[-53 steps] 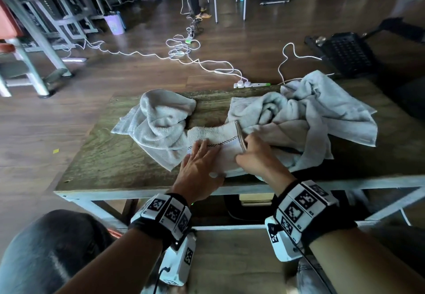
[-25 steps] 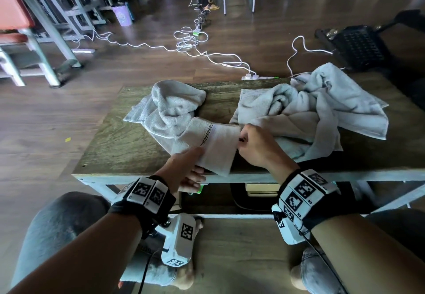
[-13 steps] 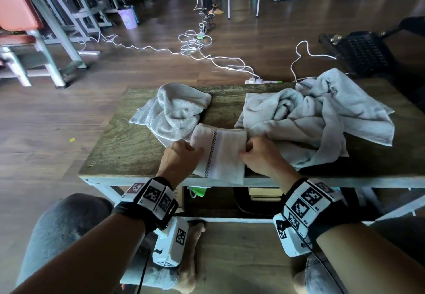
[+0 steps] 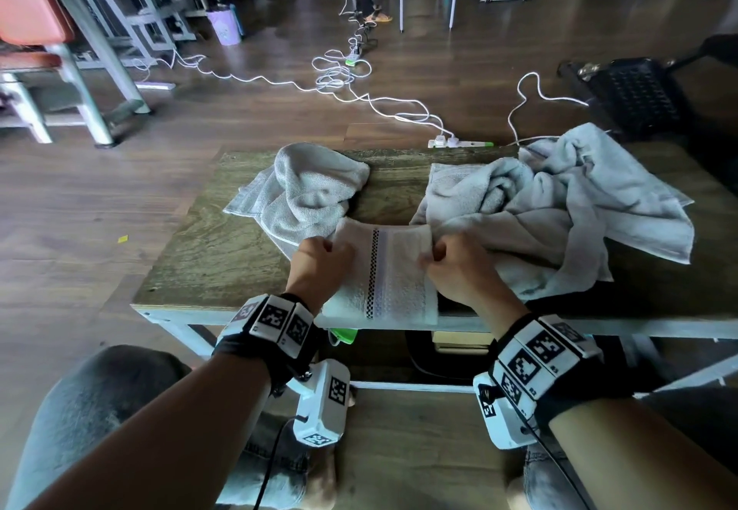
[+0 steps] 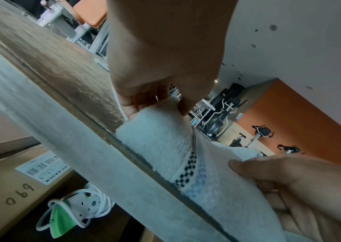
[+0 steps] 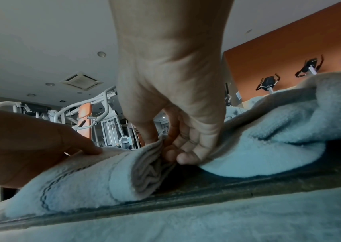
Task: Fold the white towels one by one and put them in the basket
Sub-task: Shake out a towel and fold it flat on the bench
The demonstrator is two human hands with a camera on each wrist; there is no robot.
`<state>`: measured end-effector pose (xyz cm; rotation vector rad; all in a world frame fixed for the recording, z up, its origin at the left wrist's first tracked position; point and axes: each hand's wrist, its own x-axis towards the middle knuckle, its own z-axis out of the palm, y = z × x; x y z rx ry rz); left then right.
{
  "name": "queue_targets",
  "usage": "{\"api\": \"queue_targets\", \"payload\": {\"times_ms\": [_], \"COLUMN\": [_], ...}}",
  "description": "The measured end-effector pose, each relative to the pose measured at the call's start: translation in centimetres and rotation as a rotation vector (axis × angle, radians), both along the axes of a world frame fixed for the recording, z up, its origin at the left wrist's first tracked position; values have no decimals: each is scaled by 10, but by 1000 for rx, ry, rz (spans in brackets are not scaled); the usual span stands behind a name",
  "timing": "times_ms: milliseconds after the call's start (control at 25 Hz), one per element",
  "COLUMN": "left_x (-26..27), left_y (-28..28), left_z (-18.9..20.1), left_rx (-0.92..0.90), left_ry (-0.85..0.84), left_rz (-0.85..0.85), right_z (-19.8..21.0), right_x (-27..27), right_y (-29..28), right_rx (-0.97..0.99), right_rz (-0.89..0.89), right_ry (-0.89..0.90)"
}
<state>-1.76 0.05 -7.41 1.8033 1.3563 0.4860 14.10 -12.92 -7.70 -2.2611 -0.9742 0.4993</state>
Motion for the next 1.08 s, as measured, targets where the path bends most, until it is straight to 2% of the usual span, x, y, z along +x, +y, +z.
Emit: {"api": "queue_targets", "payload": {"times_ms": [200, 280, 320, 400, 440, 480, 520, 600, 840, 1080], "left_x": [-2, -3, -2, 3, 6, 9, 11, 12, 8, 4], "left_y": [3, 1, -2, -9, -13, -17, -20, -20, -12, -18], "left_z": [-8, -9, -11, -18, -23, -30, -36, -45, -49, -43], "left_rx": [63, 171, 289, 616, 721, 749, 714, 608, 574, 520], "left_ry": [103, 86, 47, 36, 113, 207, 301, 416, 444, 482], "left_rz": [-40, -3, -6, -166, -302, -429, -518, -572, -600, -546], "right_z": [-9, -8, -8, -11, -17, -25, -36, -50, -50, -51], "right_x": [-5, -7, -9, -17, -22, -27, -32, -34, -33, -33], "right_y": [6, 7, 9, 14, 17, 18, 19, 20, 22, 22], "right_rx": [-55, 25, 90, 172, 164, 136, 83, -19, -148, -176], "right_rz": [-36, -31, 23, 174, 248, 313, 359, 368, 334, 313], "right_ry": [-138, -337, -469, -629, -630, -603, -586, -616, -682, -695]}}
